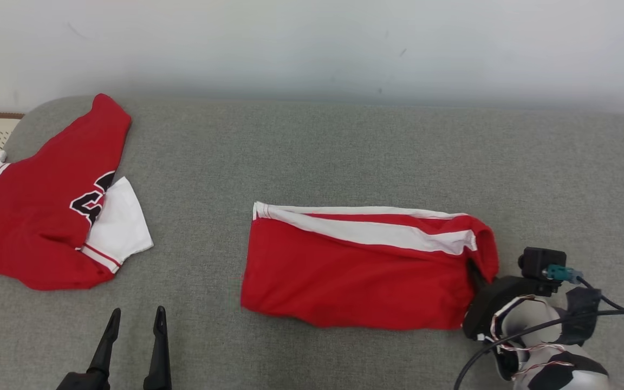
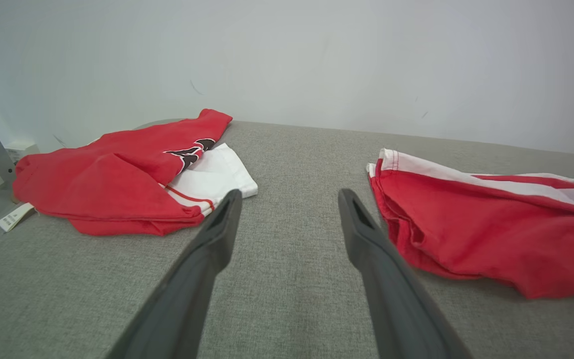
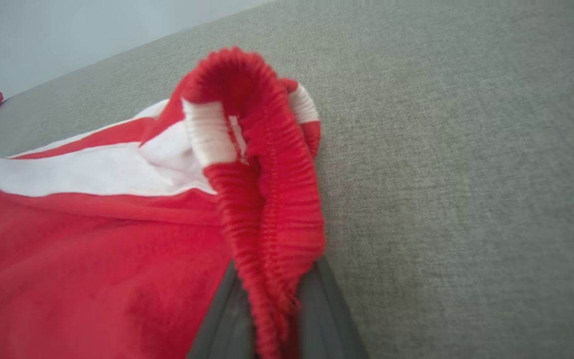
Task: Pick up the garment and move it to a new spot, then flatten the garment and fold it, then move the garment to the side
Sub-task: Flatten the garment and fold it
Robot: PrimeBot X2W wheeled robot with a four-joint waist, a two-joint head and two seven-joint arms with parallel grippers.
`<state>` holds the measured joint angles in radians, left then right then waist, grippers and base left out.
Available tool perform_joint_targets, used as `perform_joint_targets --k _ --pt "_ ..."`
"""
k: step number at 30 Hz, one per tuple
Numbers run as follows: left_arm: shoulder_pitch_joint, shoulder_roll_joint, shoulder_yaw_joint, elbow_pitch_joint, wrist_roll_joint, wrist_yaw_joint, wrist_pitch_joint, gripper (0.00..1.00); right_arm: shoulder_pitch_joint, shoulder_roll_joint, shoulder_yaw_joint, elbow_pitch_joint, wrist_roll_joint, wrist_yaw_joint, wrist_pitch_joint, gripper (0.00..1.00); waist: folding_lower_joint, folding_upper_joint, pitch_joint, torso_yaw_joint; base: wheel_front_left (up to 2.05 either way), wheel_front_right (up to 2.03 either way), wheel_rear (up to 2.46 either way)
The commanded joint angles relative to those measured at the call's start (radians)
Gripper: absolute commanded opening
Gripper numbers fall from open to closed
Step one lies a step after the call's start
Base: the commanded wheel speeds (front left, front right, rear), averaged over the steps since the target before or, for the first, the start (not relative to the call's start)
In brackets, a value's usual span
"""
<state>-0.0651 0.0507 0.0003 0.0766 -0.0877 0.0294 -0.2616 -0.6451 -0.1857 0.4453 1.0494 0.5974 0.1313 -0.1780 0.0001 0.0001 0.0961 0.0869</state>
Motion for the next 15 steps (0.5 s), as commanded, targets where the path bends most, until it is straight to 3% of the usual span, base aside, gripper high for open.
perform_joint_targets --k 1,9,15 --pt "0.003 0.000 0.004 0.002 -0.011 0.006 -0.004 1.00 0.000 -0.026 0.004 0.000 0.013 -0.001 -0.011 0.00 -0.0001 -0.0001 -0.005 -0.006 0.00 0.00 0.00" --pt "0.023 0.000 0.000 -0.001 -0.024 0.012 -0.004 1.00 0.000 -0.145 0.021 0.003 0.072 -0.001 -0.029 0.00 -0.0001 -0.0001 -0.021 -0.039 0.00 0.00 0.00" --pt "0.027 0.000 -0.005 -0.001 -0.024 0.016 -0.004 1.00 0.009 -0.185 0.041 -0.050 0.119 -0.001 -0.026 0.00 -0.0001 -0.0001 -0.034 -0.064 0.00 0.00 0.00"
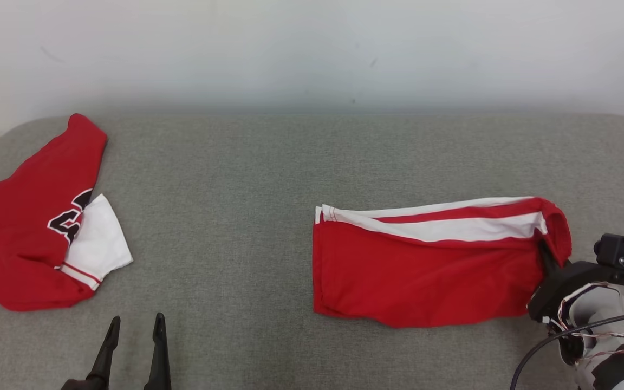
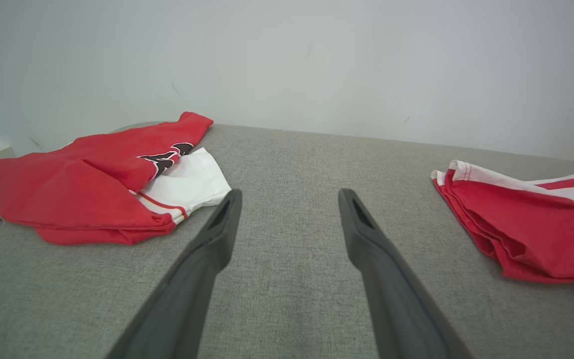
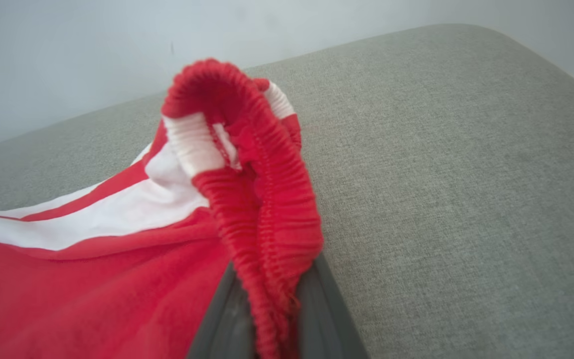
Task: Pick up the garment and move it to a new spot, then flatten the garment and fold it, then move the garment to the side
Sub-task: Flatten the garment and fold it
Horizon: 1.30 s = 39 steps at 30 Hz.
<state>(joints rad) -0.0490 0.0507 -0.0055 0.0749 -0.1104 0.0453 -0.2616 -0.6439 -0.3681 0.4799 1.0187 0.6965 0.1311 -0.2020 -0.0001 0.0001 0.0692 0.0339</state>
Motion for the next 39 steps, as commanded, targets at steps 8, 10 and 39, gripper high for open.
perform_joint_targets --k 8,10,39 --pt "0.013 0.000 -0.011 0.005 -0.001 0.003 -0.004 1.00 0.034 0.019 0.052 -0.181 0.135 -0.001 0.054 0.00 0.0001 -0.0001 -0.021 -0.028 0.00 0.00 0.00" --pt "0.015 0.000 -0.014 0.007 -0.001 0.003 -0.004 1.00 0.049 0.020 0.068 -0.239 0.179 -0.001 0.082 0.00 0.0001 -0.0001 -0.026 -0.027 0.00 0.00 0.00" --pt "-0.013 0.000 -0.092 0.032 -0.029 -0.003 -0.004 1.00 0.037 0.147 0.162 -0.326 0.313 -0.001 0.185 0.00 0.0001 -0.0001 -0.018 0.112 0.00 0.00 0.00"
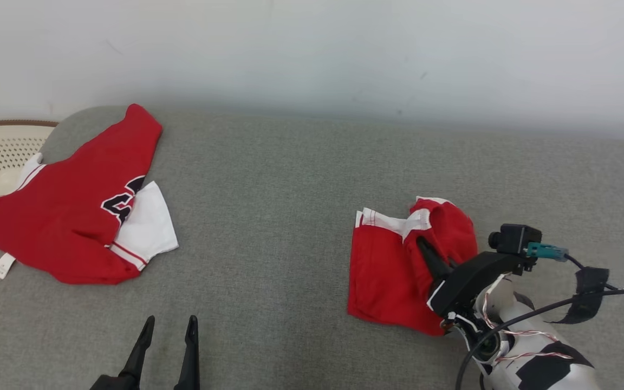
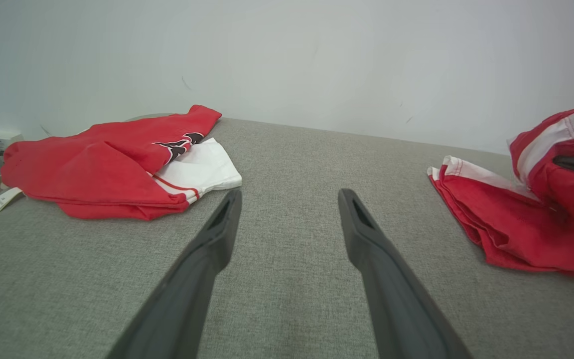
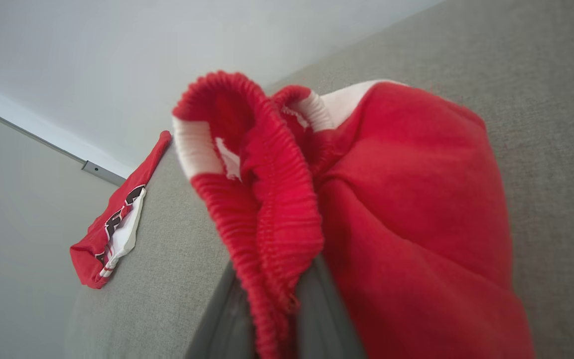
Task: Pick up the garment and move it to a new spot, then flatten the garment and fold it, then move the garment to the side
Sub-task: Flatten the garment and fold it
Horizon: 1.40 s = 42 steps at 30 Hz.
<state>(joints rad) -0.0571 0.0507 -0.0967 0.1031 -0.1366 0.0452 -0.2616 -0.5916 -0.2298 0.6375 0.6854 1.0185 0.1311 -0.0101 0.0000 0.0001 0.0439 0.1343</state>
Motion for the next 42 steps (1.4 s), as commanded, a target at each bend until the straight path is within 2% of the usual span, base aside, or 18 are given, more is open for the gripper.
perform_joint_targets --k 1,12,13,14,15,23,30,36,42 --pt "-0.006 0.000 -0.006 0.006 -0.003 -0.003 -0.004 1.00 -0.018 0.014 0.003 0.023 -0.011 -0.001 -0.013 0.00 0.0000 -0.0001 0.009 0.018 0.00 0.00 0.00" --pt "-0.023 0.000 -0.031 0.018 -0.002 -0.004 -0.004 1.00 -0.046 0.064 0.038 0.133 -0.022 -0.001 -0.047 0.00 0.0000 -0.0001 0.011 0.050 0.00 0.00 0.00" --pt "-0.023 0.000 -0.032 0.019 -0.002 -0.003 -0.004 1.00 -0.050 0.066 0.042 0.137 -0.019 -0.001 -0.050 0.35 0.0000 -0.0001 0.010 0.050 0.00 0.00 0.00" --pt "-0.022 0.000 -0.031 0.019 -0.001 -0.002 -0.004 1.00 -0.050 0.069 0.047 0.138 -0.014 -0.001 -0.051 0.74 0.0000 -0.0001 0.010 0.049 0.00 0.00 0.00" --pt "-0.019 0.000 -0.026 0.020 -0.001 -0.001 -0.004 1.00 -0.049 0.065 0.057 0.136 -0.009 -0.001 -0.055 1.00 0.0000 -0.0001 0.009 0.046 0.00 0.00 0.00" --pt "-0.006 0.000 -0.017 0.014 -0.004 0.006 -0.004 1.00 -0.011 0.008 0.093 0.020 0.011 -0.001 -0.128 1.00 0.0000 -0.0001 0.005 0.022 0.00 0.00 0.00" --pt "0.001 0.000 -0.009 0.007 -0.003 0.007 -0.004 1.00 0.019 -0.084 0.082 -0.091 -0.022 -0.001 -0.217 1.00 0.0000 -0.0001 0.002 -0.003 0.00 0.00 0.00" --pt "0.009 0.000 -0.001 0.000 0.004 0.006 -0.004 1.00 0.055 -0.123 -0.001 -0.090 -0.111 -0.001 -0.253 1.00 0.0000 -0.0001 0.001 -0.018 0.00 0.00 0.00" --pt "0.008 0.000 0.000 -0.004 0.006 0.004 -0.004 1.00 0.090 -0.115 -0.061 -0.044 -0.178 -0.001 -0.251 1.00 0.0000 -0.0001 0.010 -0.023 0.00 0.00 0.00"
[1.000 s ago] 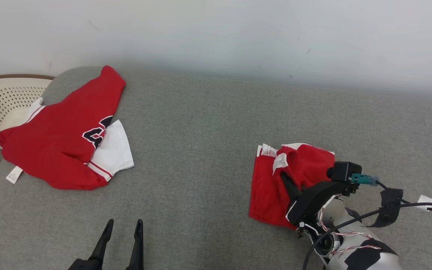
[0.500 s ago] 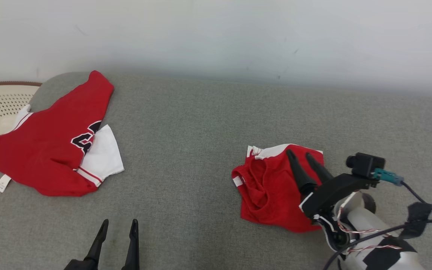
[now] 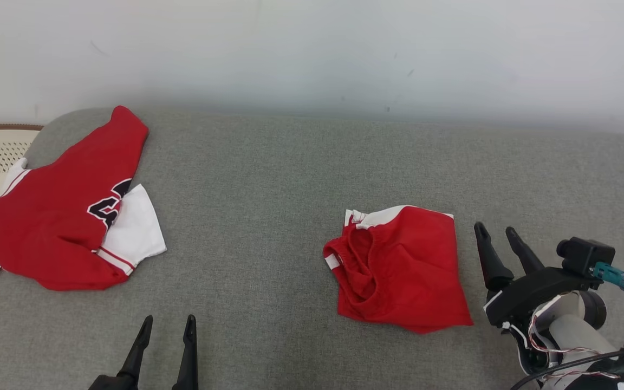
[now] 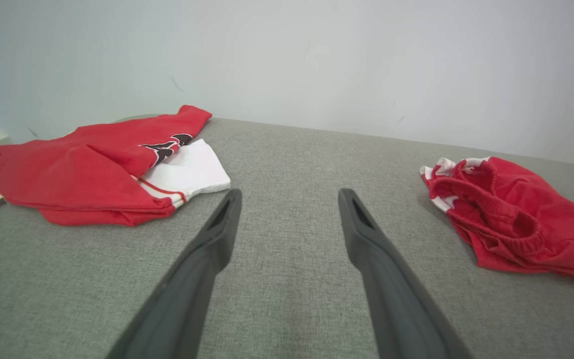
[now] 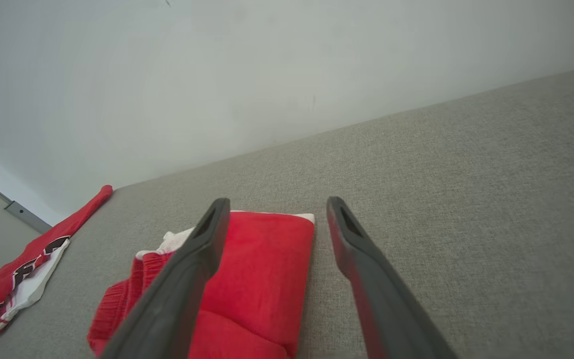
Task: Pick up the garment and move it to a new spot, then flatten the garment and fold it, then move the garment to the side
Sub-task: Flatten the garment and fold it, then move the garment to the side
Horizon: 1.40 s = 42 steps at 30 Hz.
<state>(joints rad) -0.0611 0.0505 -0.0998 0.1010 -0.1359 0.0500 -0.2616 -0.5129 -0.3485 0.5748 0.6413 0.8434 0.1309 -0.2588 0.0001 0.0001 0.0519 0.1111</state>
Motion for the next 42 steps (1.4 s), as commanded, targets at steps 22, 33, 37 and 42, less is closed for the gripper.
perform_joint_targets --k 22,33,37,42 --pt "-0.029 0.000 -0.005 0.008 0.011 -0.011 -0.004 1.00 -0.024 0.101 0.039 0.159 0.063 0.000 0.177 1.00 -0.0001 -0.0001 0.053 0.023 0.00 0.00 0.00" --pt "-0.026 0.000 -0.011 0.011 0.008 -0.010 -0.004 1.00 -0.045 0.071 0.101 0.139 0.097 0.000 0.150 0.00 -0.0001 -0.0001 0.051 0.019 0.00 0.00 0.00" --pt "-0.019 0.000 -0.005 0.004 0.010 -0.010 -0.004 1.00 -0.078 0.044 0.128 0.149 0.064 0.000 0.120 0.00 -0.0001 -0.0001 0.055 0.011 0.00 0.00 0.00" --pt "-0.027 0.000 0.001 -0.020 0.019 -0.013 -0.004 1.00 -0.160 0.000 0.151 0.173 0.012 0.000 0.091 0.00 -0.0001 -0.0001 0.080 -0.010 0.00 0.00 0.00"
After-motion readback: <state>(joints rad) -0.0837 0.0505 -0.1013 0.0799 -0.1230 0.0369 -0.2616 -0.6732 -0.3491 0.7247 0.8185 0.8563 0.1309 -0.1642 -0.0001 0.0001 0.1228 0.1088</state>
